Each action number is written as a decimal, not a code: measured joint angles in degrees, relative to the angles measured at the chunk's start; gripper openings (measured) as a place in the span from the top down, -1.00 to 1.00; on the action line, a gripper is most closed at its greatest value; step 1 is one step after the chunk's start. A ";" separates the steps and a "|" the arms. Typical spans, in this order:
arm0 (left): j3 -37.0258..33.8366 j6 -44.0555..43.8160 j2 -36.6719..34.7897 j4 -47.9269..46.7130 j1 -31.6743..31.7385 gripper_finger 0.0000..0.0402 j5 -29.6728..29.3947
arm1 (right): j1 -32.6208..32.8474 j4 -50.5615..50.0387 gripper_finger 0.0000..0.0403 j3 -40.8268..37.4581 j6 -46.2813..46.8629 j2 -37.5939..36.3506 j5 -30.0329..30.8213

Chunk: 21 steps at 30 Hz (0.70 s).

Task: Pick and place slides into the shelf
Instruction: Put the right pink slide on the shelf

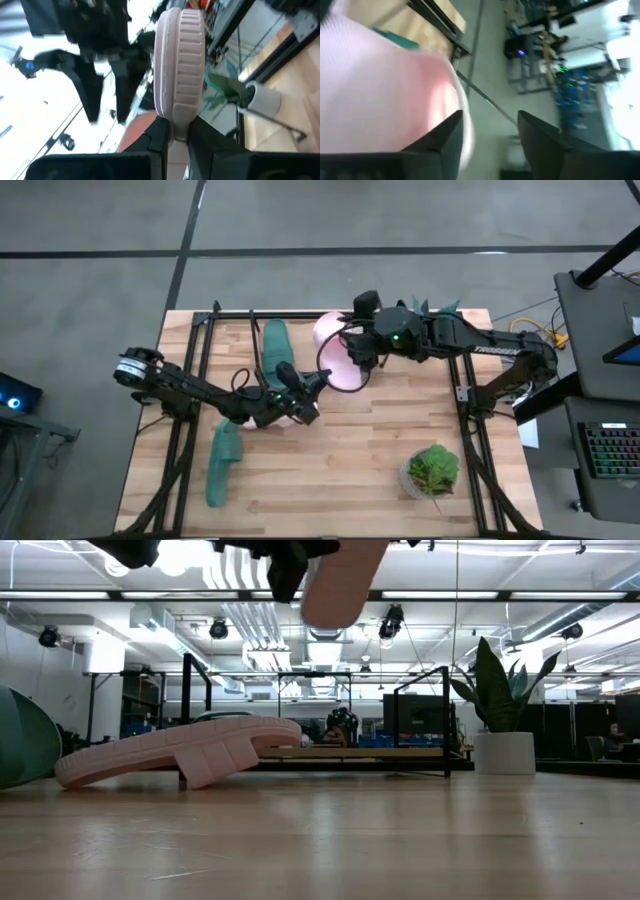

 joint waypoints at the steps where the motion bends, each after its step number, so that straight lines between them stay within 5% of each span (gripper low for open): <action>1: -0.05 0.00 0.00 -0.08 0.10 0.87 -1.16 | 0.42 0.27 0.03 0.02 -0.72 -0.45 1.76; 6: -0.14 0.81 0.00 -0.57 0.60 0.87 -3.92 | 5.03 2.56 -0.09 0.27 -1.80 -2.55 9.26; 17: -0.22 1.64 -0.02 -0.51 3.01 0.88 -7.52 | 21.25 -11.17 -0.09 0.48 10.24 -5.32 11.43; 21: 0.03 1.59 -0.02 -0.46 3.15 0.88 -7.60 | 23.90 -14.59 -0.09 0.48 12.78 -3.28 19.09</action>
